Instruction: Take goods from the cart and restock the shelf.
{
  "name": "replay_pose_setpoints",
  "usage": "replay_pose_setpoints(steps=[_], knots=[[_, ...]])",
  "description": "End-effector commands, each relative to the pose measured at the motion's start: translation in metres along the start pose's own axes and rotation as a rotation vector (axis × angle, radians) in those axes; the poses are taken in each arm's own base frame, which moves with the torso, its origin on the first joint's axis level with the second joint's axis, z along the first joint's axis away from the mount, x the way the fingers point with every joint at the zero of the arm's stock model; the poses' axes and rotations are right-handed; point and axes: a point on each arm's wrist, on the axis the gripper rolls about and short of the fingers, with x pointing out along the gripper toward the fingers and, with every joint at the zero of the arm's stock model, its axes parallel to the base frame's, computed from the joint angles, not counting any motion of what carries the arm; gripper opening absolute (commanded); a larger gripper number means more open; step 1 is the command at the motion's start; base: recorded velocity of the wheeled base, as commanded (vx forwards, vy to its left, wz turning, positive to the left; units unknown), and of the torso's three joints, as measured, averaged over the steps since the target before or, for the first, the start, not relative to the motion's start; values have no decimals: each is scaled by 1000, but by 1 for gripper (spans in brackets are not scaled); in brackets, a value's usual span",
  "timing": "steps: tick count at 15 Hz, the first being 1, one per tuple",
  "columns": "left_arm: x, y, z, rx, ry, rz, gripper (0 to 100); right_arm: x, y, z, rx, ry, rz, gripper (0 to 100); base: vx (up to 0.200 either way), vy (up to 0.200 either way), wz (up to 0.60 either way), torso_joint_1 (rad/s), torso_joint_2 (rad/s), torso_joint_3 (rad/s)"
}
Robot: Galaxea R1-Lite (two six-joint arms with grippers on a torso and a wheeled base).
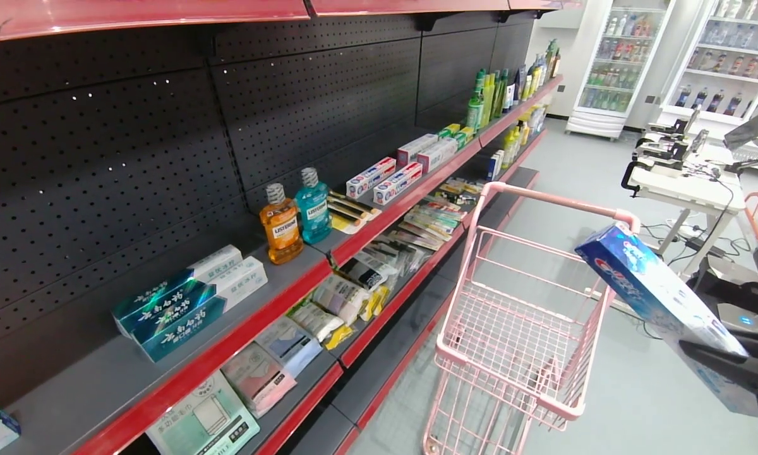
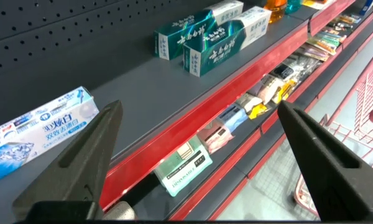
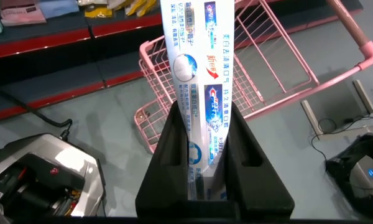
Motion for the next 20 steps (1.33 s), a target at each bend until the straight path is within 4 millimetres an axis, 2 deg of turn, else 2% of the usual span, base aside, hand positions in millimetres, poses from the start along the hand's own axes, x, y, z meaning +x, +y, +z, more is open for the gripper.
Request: replay_pose_setpoints(steps=[1,9,20], knots=[[0,0,0,0,-1,1,100,2,0,0,-16,9,1,0,0,0,0,100,-198,-100],[0,0,0,1,1,1,100,3,-2,3,-37,10,-5,0,0,0,0,13,-23,-13],[0,0,0,0,1,1,100,7,-1,1,-41,26,3,0,0,0,600,5,1,2]])
